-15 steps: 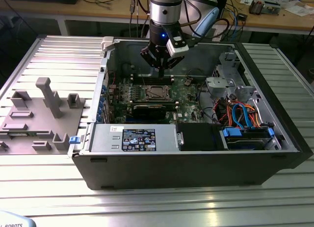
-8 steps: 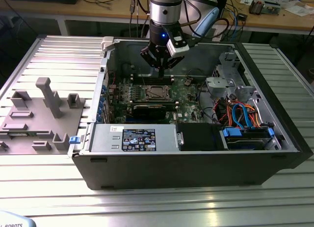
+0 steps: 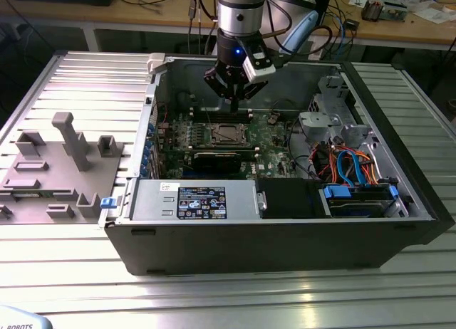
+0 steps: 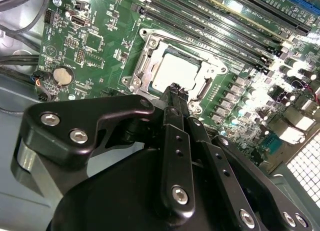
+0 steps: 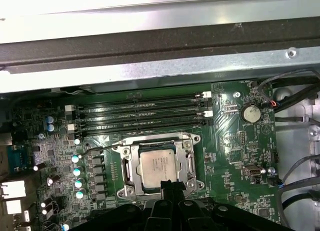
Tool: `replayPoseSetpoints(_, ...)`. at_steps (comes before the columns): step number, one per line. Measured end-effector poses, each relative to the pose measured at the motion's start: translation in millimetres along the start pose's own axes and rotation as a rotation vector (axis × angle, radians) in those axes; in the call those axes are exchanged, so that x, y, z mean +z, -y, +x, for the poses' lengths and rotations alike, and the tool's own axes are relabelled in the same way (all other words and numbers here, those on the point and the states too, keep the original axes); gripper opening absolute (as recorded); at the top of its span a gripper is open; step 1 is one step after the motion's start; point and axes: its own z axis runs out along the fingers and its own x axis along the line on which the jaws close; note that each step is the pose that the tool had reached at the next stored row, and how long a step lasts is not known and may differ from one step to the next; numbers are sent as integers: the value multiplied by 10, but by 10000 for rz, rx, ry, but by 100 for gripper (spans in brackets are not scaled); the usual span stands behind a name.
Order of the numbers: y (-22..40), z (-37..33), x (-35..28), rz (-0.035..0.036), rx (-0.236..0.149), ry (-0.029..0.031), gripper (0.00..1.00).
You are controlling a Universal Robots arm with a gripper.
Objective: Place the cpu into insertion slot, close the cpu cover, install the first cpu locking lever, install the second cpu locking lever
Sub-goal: 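Install the first cpu locking lever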
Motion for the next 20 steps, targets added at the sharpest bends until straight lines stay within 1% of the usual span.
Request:
replayPoseSetpoints(6, 0, 0, 0, -9, -239, 10, 11)
replayPoseSetpoints(17, 0, 0, 0, -36, -919, 38, 11)
replayPoseSetpoints(20, 0, 0, 0, -38, -957, 40, 11)
